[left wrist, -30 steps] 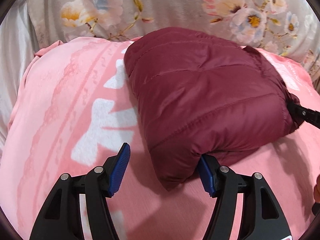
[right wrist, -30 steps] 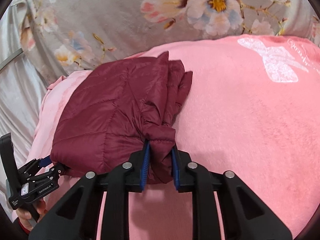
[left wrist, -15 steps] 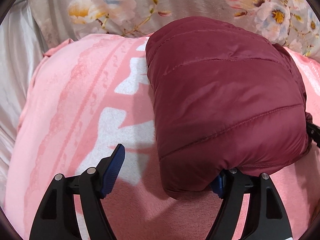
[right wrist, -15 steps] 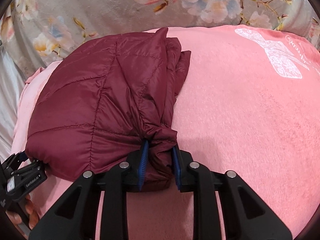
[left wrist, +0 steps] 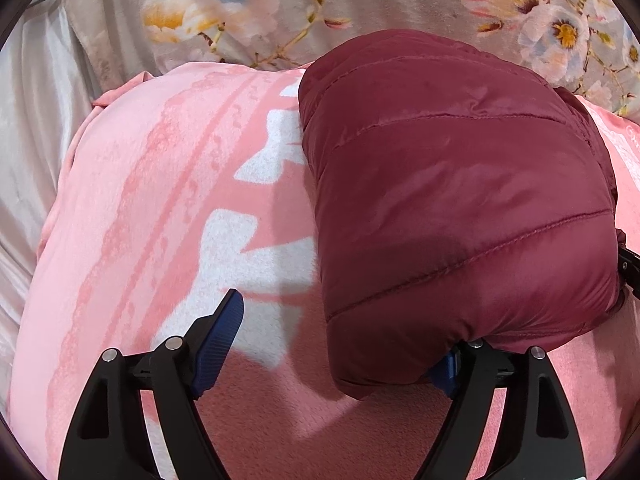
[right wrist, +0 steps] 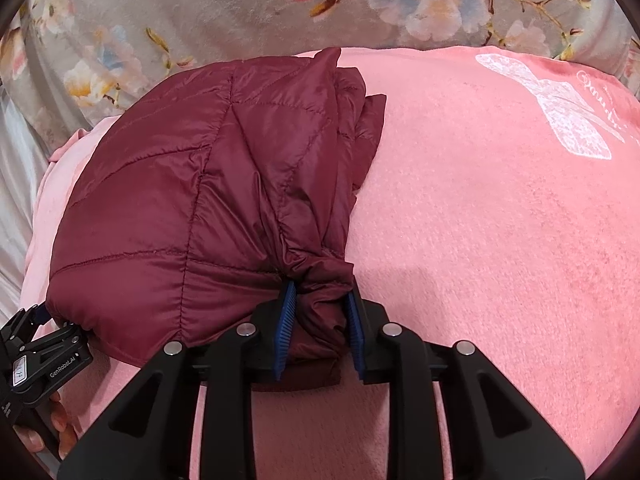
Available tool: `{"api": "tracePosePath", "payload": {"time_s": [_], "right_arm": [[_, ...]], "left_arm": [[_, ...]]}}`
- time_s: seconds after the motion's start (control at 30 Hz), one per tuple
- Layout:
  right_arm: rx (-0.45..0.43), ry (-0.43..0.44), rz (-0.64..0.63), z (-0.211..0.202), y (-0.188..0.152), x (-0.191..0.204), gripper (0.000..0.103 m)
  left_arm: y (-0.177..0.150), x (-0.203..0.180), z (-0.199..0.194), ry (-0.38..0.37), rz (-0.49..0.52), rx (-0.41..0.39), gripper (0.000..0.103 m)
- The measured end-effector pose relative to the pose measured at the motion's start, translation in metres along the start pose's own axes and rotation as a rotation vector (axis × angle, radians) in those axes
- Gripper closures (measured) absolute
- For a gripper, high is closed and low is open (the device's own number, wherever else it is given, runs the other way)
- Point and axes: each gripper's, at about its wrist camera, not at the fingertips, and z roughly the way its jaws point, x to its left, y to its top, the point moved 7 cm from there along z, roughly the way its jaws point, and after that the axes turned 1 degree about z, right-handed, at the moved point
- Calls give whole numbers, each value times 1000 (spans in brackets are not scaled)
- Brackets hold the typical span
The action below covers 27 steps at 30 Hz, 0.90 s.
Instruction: Fold large clothes
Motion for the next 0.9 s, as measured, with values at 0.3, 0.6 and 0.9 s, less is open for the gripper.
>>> {"api": "tracePosePath", "payload": {"time_s": [0.3, 0.6, 0.9], "right_arm": [[-46, -28, 66, -10, 3, -16, 45], [-215, -104, 18, -78, -25, -23, 28], [-178, -123, -74, -132, -88, -22, 20]], "left_arm": [[-2, 3, -4, 11, -21, -12, 18], [-37, -17, -69, 49, -84, -125, 20], [-93, -56, -128, -39, -121, -123, 19]]}}
